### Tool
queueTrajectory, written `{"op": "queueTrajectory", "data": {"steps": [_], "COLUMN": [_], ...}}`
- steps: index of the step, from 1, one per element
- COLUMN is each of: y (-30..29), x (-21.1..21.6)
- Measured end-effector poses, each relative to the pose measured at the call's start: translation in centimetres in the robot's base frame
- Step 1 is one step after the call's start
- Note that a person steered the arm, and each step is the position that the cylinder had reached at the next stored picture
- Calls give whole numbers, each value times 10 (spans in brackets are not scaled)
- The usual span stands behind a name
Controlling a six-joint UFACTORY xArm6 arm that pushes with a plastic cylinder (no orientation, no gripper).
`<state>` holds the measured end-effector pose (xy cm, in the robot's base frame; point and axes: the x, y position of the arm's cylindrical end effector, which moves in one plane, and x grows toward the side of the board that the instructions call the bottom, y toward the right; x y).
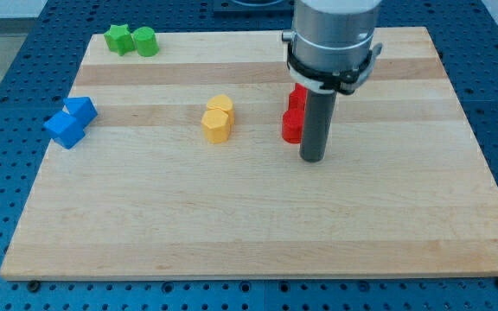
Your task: Push the red blocks towards the yellow blocks
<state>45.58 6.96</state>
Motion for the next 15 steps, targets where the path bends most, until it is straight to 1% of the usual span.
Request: {"op": "queueTrajectory", "data": {"steps": [1, 3, 4, 5, 6, 7, 8, 9, 10, 12, 13, 15], "y": [-5, -17, 38, 68, 38, -26, -51, -12, -3, -3, -6, -101], "x": [-15, -15, -21, -59, -93, -93, -92, -97, -105, -104, -59, 29]}}
